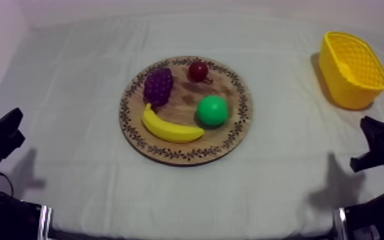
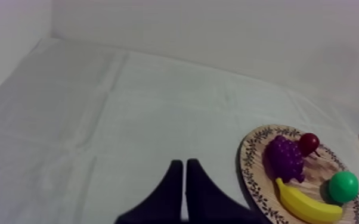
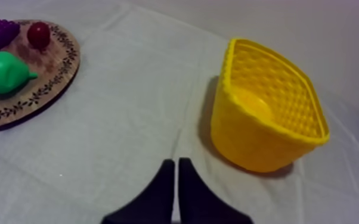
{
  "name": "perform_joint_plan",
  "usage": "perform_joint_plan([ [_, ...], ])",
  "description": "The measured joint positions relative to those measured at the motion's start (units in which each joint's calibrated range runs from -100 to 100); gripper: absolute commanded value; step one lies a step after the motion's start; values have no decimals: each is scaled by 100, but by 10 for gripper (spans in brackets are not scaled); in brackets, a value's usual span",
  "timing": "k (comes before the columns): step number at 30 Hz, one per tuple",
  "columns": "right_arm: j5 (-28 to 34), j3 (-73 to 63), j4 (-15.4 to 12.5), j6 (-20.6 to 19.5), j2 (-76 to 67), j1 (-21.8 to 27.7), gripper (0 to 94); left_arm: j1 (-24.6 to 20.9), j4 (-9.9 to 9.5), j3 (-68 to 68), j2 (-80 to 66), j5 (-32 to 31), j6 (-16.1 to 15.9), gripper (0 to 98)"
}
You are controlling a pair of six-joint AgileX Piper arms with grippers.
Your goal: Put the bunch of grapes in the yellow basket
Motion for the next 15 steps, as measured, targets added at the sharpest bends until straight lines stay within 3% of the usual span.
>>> perform_joint_plan([
  [7, -7, -102, 56, 22, -8, -238, 3, 0, 0, 0, 0, 0, 0, 1],
  [15, 27, -709, 372, -255, 436, -695, 3, 0, 0, 0, 0, 0, 3, 1],
])
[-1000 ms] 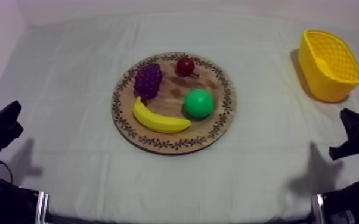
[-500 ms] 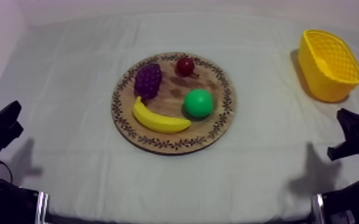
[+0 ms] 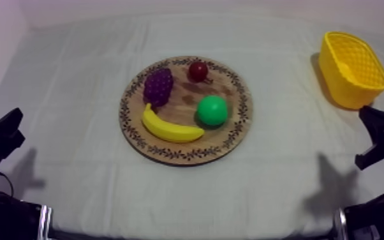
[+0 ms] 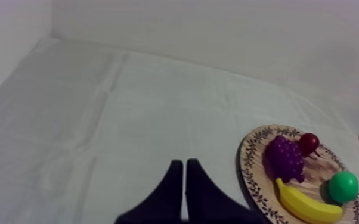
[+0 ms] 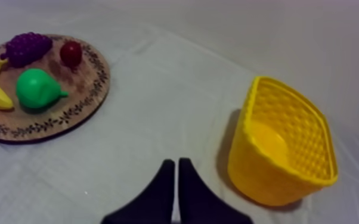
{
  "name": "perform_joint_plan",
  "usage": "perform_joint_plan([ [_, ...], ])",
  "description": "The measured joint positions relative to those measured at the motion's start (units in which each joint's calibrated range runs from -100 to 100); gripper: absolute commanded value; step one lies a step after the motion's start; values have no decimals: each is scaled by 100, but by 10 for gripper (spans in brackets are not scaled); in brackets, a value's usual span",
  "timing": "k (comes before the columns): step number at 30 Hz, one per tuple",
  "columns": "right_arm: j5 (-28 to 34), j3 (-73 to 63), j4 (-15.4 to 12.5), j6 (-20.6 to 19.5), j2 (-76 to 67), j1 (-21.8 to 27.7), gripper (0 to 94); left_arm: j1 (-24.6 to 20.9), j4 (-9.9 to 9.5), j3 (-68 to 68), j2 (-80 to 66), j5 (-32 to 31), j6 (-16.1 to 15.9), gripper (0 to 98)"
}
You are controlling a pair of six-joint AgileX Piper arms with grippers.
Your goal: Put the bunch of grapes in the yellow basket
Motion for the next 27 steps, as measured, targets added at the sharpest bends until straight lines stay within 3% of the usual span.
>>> perform_joint_plan([
  [5, -101, -570, 124, -167, 626, -242, 3, 0, 0, 0, 0, 0, 0, 1],
  [16, 81, -2570, 56, -345, 2583, -542, 4, 0, 0, 0, 0, 0, 0, 1],
  [27, 465, -4798, 320, -683, 4670, -884, 5, 0, 0, 0, 0, 0, 0, 1],
])
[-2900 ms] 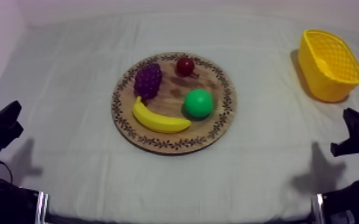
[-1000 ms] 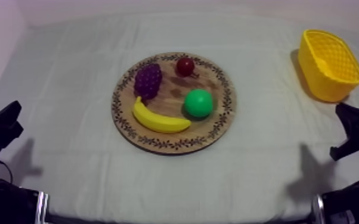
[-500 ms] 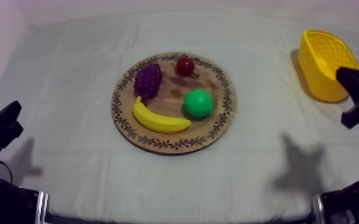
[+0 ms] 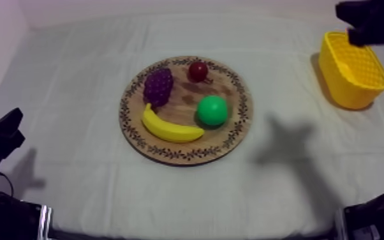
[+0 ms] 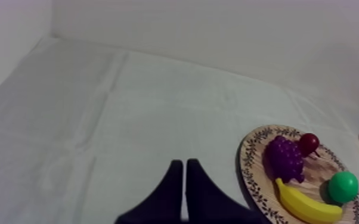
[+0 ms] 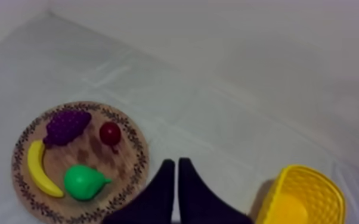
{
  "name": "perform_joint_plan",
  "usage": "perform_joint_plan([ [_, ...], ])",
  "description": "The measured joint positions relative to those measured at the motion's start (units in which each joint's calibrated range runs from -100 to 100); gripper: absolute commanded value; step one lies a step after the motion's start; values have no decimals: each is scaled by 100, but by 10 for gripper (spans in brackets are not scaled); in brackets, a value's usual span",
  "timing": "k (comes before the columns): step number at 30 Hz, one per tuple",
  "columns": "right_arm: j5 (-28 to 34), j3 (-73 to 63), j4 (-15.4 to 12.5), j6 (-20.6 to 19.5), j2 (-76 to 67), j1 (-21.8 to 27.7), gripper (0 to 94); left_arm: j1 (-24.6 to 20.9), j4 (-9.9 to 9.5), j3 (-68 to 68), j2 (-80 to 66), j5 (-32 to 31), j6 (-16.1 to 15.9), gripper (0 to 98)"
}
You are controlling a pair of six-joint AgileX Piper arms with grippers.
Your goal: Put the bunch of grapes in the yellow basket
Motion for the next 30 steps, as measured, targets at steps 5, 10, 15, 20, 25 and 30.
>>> perform_joint_plan([
  [5, 312, -1094, 62, -188, 961, -209, 5, 0, 0, 0, 0, 0, 0, 1],
  [10, 558, -1993, 157, -392, 1727, -465, 5, 0, 0, 0, 0, 0, 0, 1],
  [15, 1002, -2804, 251, -632, 2491, -792, 4, 0, 0, 0, 0, 0, 0, 1],
  [20, 1482, -3553, 363, -974, 3161, -1104, 4, 0, 0, 0, 0, 0, 3, 1],
  [25, 1908, -4284, 463, -1337, 3835, -1346, 4, 0, 0, 0, 0, 0, 3, 1],
  [30, 2355, -5004, 595, -1695, 4474, -1523, 4, 0, 0, 0, 0, 0, 8, 1],
])
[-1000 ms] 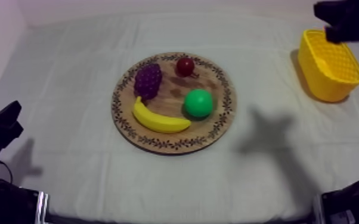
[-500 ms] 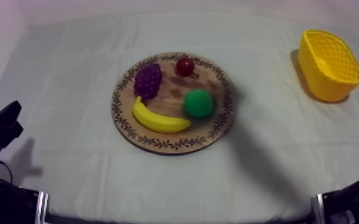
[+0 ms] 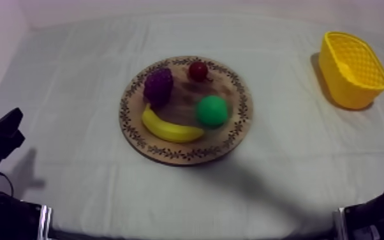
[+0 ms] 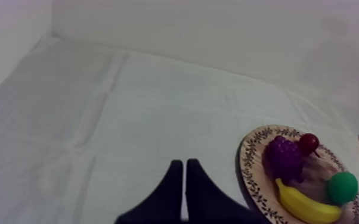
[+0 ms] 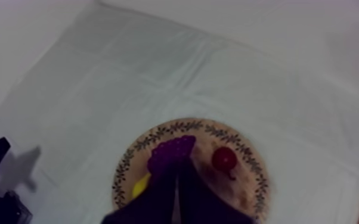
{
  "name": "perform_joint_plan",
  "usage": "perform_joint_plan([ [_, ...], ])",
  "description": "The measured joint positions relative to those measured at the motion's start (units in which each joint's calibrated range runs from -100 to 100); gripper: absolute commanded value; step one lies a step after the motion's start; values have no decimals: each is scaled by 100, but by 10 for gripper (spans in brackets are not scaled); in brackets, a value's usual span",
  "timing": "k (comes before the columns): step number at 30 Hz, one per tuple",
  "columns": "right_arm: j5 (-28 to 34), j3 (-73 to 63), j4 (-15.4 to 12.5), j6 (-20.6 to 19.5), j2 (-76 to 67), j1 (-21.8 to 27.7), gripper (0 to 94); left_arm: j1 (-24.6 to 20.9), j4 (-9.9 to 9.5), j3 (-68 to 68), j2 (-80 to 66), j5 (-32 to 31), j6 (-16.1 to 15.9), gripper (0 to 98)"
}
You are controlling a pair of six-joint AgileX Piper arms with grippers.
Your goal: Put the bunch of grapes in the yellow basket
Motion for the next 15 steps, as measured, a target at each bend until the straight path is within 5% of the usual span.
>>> perform_joint_plan([
  [15, 1291, -1555, 331, -881, 1641, -225, 4, 0, 0, 0, 0, 0, 0, 1],
])
